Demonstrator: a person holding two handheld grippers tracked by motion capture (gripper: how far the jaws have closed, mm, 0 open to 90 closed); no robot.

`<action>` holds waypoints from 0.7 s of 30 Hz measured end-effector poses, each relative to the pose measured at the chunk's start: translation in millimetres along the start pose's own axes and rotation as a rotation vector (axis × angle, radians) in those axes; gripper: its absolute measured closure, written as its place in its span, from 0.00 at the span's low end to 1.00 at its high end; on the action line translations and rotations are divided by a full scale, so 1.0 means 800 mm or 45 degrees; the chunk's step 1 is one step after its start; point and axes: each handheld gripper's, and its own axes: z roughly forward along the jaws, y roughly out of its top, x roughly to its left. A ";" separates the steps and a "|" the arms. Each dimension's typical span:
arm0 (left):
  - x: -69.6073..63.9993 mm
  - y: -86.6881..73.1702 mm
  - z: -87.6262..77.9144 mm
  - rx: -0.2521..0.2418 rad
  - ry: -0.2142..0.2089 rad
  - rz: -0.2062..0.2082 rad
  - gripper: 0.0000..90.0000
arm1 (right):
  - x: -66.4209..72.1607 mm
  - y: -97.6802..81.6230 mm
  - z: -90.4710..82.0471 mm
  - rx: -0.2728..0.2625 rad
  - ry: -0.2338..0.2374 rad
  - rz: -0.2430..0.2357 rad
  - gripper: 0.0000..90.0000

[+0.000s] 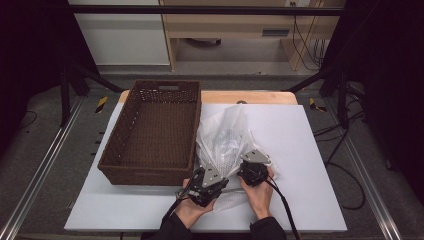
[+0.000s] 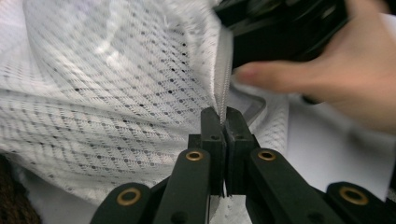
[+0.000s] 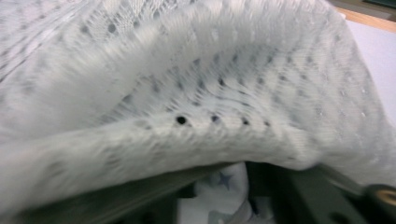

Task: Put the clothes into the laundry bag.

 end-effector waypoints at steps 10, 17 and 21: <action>0.005 -0.005 0.013 0.021 0.006 -0.032 0.98 | -0.020 -0.018 -0.044 0.133 0.137 -0.095 0.18; 0.006 -0.006 0.013 0.017 0.014 -0.039 0.98 | -0.019 -0.033 -0.032 0.175 0.069 -0.152 0.73; 0.006 -0.004 0.012 0.008 0.006 -0.045 0.98 | -0.019 -0.027 -0.031 0.153 0.106 -0.057 0.84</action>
